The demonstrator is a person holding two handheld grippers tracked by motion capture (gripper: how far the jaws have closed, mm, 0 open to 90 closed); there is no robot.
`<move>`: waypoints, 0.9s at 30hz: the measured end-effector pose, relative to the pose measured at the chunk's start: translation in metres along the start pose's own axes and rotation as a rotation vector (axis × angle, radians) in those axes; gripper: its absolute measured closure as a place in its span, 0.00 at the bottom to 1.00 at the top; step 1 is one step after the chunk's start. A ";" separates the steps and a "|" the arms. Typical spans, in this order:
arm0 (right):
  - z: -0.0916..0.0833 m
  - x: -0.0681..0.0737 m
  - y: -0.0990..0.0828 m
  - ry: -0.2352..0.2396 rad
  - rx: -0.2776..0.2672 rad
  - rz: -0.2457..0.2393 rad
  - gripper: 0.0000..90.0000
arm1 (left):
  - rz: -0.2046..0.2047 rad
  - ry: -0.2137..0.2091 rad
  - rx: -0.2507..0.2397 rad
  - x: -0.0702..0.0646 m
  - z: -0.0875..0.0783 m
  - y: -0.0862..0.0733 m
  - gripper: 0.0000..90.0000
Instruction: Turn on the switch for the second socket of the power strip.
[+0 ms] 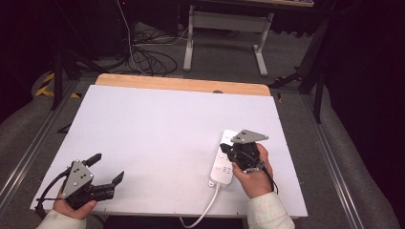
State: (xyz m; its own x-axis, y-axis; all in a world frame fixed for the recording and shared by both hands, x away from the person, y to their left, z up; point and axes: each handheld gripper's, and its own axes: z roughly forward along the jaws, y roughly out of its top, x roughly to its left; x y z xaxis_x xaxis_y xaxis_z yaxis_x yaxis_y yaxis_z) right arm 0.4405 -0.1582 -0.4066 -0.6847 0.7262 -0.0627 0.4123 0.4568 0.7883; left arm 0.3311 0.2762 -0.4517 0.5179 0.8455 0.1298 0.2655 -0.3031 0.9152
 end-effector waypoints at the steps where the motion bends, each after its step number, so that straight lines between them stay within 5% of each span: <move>1: -0.001 0.000 0.001 -0.001 -0.002 -0.003 1.00 | 0.000 0.001 0.000 0.000 0.000 0.000 0.13; 6: 0.000 0.001 0.001 0.001 0.002 -0.005 0.99 | -0.001 0.004 -0.002 0.000 0.000 0.000 0.13; 16: -0.005 0.003 0.003 0.011 -0.051 -0.020 0.65 | 0.005 0.012 -0.002 0.000 -0.001 0.000 0.13; 27: -0.023 0.002 0.006 0.030 -0.138 -0.020 0.41 | -0.001 -0.004 0.022 0.000 -0.001 0.002 0.13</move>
State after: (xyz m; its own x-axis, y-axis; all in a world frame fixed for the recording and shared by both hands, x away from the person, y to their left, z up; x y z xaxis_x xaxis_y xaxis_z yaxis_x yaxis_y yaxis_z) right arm 0.4275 -0.1661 -0.3879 -0.7106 0.7007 -0.0628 0.3127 0.3946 0.8640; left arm 0.3306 0.2767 -0.4494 0.5209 0.8441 0.1272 0.2839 -0.3118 0.9067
